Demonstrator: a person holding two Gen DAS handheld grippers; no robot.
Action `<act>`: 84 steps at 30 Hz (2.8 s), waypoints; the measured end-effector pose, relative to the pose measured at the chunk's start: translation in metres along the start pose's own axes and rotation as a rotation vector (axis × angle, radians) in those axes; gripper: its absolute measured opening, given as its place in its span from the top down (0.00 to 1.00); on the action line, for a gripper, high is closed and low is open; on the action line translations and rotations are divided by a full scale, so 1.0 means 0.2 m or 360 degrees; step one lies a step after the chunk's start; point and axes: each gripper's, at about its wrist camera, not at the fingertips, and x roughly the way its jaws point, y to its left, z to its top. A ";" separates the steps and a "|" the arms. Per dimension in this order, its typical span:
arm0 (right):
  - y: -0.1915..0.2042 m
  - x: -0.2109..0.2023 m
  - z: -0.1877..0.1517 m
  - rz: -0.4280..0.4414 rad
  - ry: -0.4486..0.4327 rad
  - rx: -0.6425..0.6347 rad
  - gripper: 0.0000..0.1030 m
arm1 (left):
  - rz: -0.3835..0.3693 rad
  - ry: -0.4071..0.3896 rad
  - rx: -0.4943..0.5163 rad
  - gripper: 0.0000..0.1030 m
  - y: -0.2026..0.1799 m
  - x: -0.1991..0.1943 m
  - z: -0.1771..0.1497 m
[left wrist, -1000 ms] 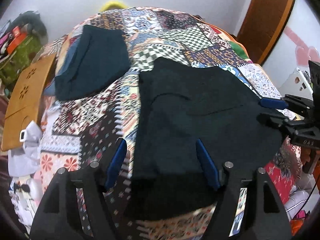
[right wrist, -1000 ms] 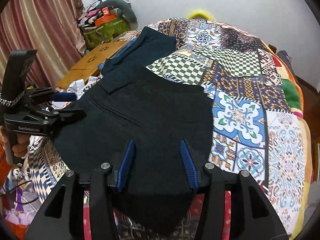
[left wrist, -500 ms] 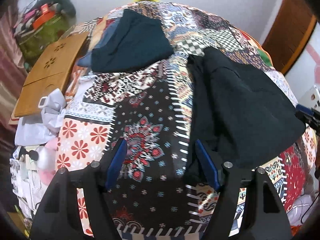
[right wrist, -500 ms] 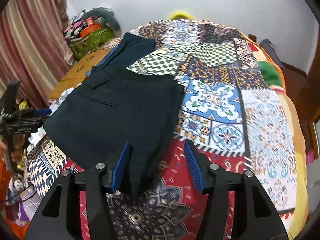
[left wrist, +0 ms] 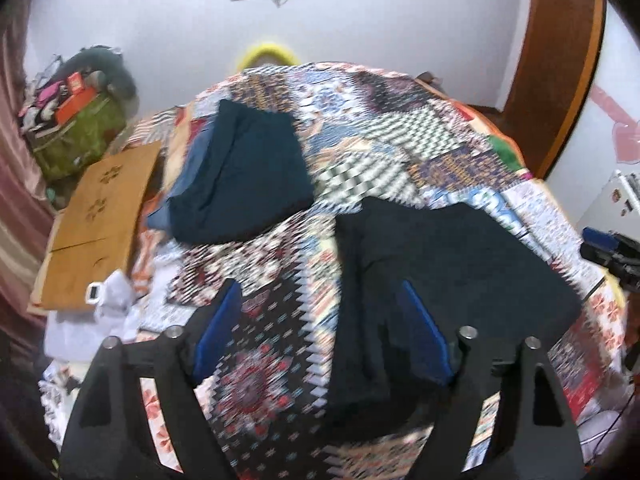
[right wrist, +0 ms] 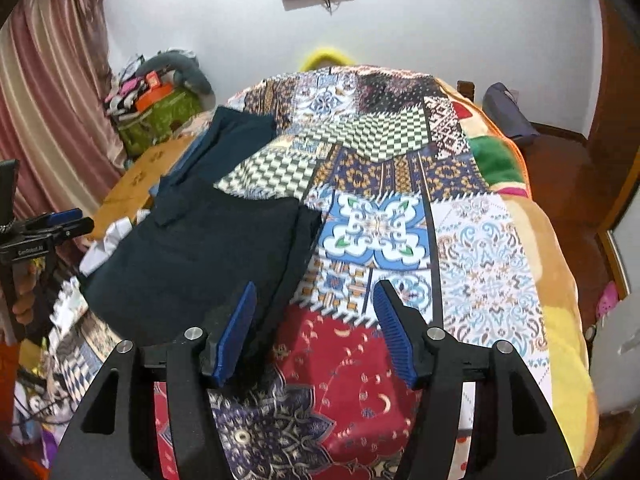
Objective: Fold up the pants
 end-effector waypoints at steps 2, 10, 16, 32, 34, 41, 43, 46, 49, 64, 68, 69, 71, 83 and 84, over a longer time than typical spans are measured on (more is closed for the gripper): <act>0.00 0.01 0.03 0.0031 -0.0015 0.0005 0.38 | -0.0074 0.0034 -0.0016 0.16 -0.03 0.05 0.04; 0.05 0.24 0.08 0.0217 0.0130 0.0027 0.27 | -0.0197 0.0355 -0.0055 0.16 -0.09 0.39 0.07; 0.03 0.47 0.05 0.0386 0.0374 0.0144 0.28 | -0.0324 0.0513 -0.0124 0.16 -0.10 0.55 0.05; 0.03 0.63 0.11 0.0682 0.0577 0.0256 0.64 | -0.0543 0.0597 -0.0332 0.57 -0.06 0.62 0.09; 0.06 0.60 0.13 0.0648 0.0543 0.0206 0.73 | -0.0526 0.0556 -0.0282 0.61 -0.07 0.57 0.11; 0.19 0.52 0.27 0.0563 0.0382 0.0053 0.81 | -0.0357 0.0215 -0.0004 0.68 -0.10 0.32 0.28; 0.21 0.50 0.33 0.0558 0.0332 0.0026 0.81 | -0.0318 0.0139 0.0019 0.68 -0.06 0.26 0.33; 0.27 0.48 0.46 0.0566 0.0224 0.0002 0.82 | -0.0260 0.0008 0.0033 0.68 0.01 0.17 0.44; 0.35 0.47 0.61 0.0567 0.0105 -0.0046 0.82 | -0.0170 -0.0135 0.0046 0.68 0.10 0.10 0.55; 0.75 0.99 1.05 0.0531 0.0030 -0.0150 0.82 | -0.0010 -0.0199 -0.0256 0.68 0.78 0.48 0.79; 0.77 1.26 1.02 0.0486 0.0144 -0.0126 0.82 | 0.0017 -0.0096 -0.0324 0.68 0.91 0.78 0.74; 0.77 1.32 1.01 0.0478 0.0170 -0.0120 0.82 | 0.0020 -0.0065 -0.0340 0.68 0.94 0.85 0.73; 0.76 1.53 0.98 0.0404 0.0268 -0.0116 0.82 | 0.0024 0.0011 -0.0364 0.68 0.98 1.01 0.68; 0.72 1.71 0.87 0.0220 0.0416 -0.0189 0.62 | 0.0110 0.0162 -0.0436 0.48 1.07 1.19 0.48; 0.71 1.67 0.86 0.0227 0.0408 -0.0190 0.62 | 0.0132 0.0154 -0.0422 0.48 1.06 1.14 0.48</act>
